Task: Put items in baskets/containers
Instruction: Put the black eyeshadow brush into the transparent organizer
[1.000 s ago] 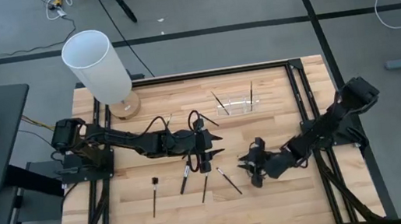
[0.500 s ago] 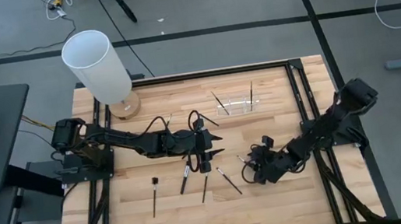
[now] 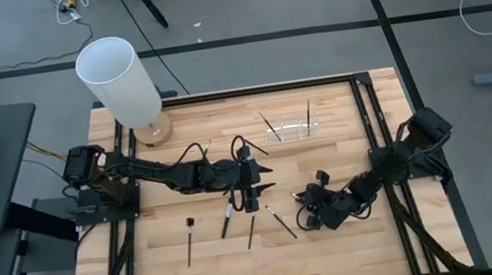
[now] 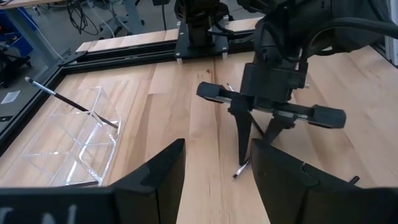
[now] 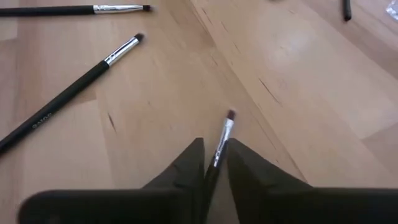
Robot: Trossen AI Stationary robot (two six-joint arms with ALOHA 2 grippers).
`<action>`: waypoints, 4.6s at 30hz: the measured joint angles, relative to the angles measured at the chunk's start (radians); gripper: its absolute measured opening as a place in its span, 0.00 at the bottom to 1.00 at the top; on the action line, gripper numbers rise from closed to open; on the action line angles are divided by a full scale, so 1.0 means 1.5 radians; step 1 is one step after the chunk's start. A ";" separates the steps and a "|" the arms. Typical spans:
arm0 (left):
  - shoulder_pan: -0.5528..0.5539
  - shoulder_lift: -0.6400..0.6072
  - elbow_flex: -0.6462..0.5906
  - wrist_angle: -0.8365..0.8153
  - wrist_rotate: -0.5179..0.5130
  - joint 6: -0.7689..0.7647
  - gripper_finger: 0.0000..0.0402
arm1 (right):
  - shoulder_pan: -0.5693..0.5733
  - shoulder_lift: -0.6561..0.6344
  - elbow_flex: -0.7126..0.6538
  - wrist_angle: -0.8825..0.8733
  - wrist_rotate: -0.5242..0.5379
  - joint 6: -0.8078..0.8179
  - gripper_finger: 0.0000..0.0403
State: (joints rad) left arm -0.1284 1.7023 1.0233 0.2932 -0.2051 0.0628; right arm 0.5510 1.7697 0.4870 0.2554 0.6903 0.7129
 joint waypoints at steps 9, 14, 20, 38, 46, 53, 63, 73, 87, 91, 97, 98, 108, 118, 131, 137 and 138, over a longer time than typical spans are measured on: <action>0.000 0.000 0.000 0.000 0.003 0.000 0.46 | -0.001 0.001 -0.006 0.017 0.002 -0.012 0.03; 0.000 0.000 0.000 0.000 0.018 -0.001 0.46 | 0.001 -0.010 -0.012 0.078 0.013 -0.051 0.02; 0.000 0.000 0.000 0.000 0.020 0.000 0.46 | 0.001 -0.066 -0.011 0.108 0.096 -0.080 0.01; 0.000 0.013 -0.001 0.071 0.148 0.077 0.46 | 0.006 -0.160 -0.009 0.794 -0.033 -0.718 0.01; -0.005 0.059 0.000 0.305 0.228 0.095 0.46 | -0.054 -0.154 0.040 0.847 -0.271 -0.808 0.01; -0.021 0.059 0.000 0.405 0.238 0.084 0.46 | -0.072 -0.133 0.075 0.821 -0.321 -0.846 0.01; -0.027 0.058 0.000 0.439 0.223 0.056 0.39 | -0.073 -0.075 0.118 0.825 -0.326 -0.868 0.01; -0.027 0.058 0.000 0.409 0.243 0.064 0.11 | -0.061 -0.067 0.121 0.816 -0.290 -0.861 0.02; -0.047 0.058 0.000 0.283 0.103 0.111 0.03 | -0.023 -0.071 0.119 0.724 -0.108 -0.777 0.20; -0.045 0.058 0.000 0.197 -0.014 0.106 0.03 | 0.019 -0.093 0.119 0.627 0.101 -0.777 0.27; -0.019 0.058 0.001 0.101 -0.072 0.052 0.04 | 0.061 -0.135 0.119 0.465 0.277 -0.688 0.38; -0.014 0.058 0.001 0.090 -0.071 0.045 0.03 | 0.060 -0.141 0.119 0.442 0.280 -0.662 0.39; 0.010 0.058 0.001 0.024 -0.065 0.004 0.04 | -0.039 -0.154 0.119 0.283 0.186 -0.440 0.42; 0.010 0.058 0.001 0.022 -0.065 0.004 0.05 | -0.095 -0.155 0.119 0.276 0.113 -0.415 0.32; 0.009 0.058 0.000 0.024 -0.059 0.009 0.05 | -0.117 -0.155 0.119 0.249 0.111 -0.429 0.13; 0.009 0.058 0.000 0.026 -0.039 0.015 0.05 | -0.117 -0.164 0.119 0.245 0.110 -0.448 0.28; 0.009 0.058 0.000 0.027 -0.039 0.017 0.05 | -0.117 -0.168 0.119 0.245 0.110 -0.448 0.30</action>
State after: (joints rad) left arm -0.1146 1.7887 1.0237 0.3330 -0.2632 0.0888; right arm 0.3752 1.5173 0.6655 0.6235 0.8550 0.0406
